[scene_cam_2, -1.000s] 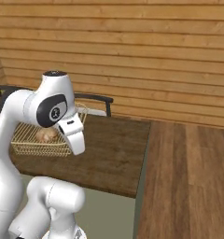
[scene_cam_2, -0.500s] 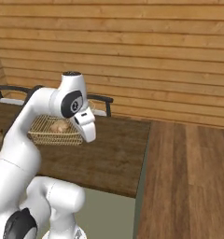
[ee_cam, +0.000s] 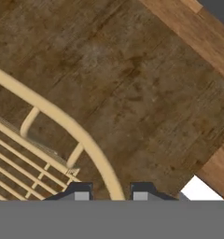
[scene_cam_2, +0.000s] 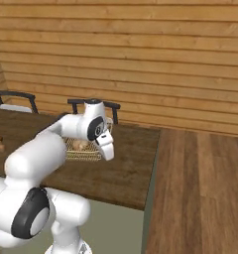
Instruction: Open the cabinet, pick up the bread from the cabinet and place it in the basket. Then move the basket to the dining counter.
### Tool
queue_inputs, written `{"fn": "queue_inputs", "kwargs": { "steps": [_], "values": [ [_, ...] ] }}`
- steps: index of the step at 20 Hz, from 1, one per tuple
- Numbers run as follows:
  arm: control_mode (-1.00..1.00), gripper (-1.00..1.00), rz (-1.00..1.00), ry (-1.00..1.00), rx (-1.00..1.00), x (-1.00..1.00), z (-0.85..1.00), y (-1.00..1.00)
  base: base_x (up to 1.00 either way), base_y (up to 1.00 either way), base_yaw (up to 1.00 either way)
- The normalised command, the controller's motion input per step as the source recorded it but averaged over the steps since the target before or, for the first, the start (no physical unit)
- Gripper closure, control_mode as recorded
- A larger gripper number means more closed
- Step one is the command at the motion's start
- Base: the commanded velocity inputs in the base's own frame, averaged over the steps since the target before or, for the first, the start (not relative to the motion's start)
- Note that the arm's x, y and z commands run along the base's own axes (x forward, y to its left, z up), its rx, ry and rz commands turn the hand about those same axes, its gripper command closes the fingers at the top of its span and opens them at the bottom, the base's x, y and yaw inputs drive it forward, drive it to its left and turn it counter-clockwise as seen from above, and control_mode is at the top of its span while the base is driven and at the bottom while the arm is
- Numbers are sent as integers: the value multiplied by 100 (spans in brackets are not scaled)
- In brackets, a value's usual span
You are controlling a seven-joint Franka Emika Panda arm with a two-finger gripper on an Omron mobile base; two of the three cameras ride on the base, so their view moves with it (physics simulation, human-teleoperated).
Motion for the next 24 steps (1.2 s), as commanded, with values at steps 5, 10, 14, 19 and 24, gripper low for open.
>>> {"fn": "queue_inputs", "kwargs": {
  "steps": [5, 10, 14, 19, 24],
  "values": [
    [-100, 100, -19, 3, -1, 72, -85, -11, 0, 0, 0],
    [-100, 100, -14, 10, 0, 47, -58, -2, 0, 0, 0],
    [-100, 100, -6, 9, 0, 14, -26, 0, 0, 0, 0],
    [-100, -100, 0, 10, 0, 4, -10, 0, 0, 0, 0],
    [-100, -100, 2, 0, 0, -4, 9, 0, 0, 0, 0]
  ]
}}
